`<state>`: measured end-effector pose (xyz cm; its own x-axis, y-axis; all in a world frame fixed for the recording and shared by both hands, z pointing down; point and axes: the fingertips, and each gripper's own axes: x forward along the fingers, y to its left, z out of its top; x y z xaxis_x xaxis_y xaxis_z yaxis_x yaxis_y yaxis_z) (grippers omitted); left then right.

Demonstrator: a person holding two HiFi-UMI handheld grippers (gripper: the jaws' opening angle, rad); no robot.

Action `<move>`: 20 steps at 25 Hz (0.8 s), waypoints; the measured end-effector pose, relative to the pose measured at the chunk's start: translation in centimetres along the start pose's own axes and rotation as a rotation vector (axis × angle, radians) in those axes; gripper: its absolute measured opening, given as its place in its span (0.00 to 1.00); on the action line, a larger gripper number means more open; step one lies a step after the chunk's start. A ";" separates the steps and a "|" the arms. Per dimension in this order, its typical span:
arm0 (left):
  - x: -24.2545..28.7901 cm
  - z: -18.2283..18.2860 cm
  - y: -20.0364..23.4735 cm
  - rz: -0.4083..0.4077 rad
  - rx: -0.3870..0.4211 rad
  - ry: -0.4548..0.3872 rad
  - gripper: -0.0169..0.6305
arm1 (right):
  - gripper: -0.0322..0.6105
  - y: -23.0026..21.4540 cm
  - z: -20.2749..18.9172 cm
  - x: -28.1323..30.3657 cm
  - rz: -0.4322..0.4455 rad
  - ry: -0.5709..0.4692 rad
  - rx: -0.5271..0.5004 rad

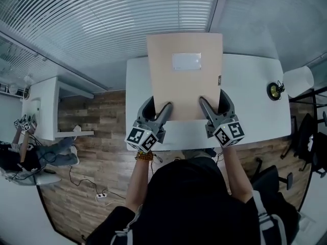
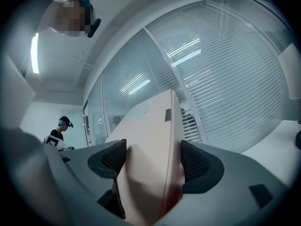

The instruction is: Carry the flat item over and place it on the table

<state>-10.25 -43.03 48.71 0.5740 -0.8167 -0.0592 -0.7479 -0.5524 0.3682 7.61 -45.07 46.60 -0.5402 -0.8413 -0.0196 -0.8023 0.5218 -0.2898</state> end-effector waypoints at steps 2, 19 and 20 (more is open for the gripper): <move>0.2 -0.8 0.3 0.006 -0.016 0.014 0.46 | 0.57 -0.4 -0.6 0.1 -0.005 0.016 0.002; -0.1 -8.2 2.2 0.055 -0.128 0.158 0.46 | 0.57 -3.3 -7.8 -0.4 -0.024 0.176 0.068; -0.1 -8.5 2.5 0.058 -0.133 0.166 0.46 | 0.57 -3.5 -8.3 -0.3 -0.028 0.185 0.075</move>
<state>-9.31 -42.93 57.56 0.5866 -0.8016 0.1156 -0.7371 -0.4693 0.4863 8.45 -45.47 55.54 -0.5612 -0.8114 0.1632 -0.8000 0.4812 -0.3582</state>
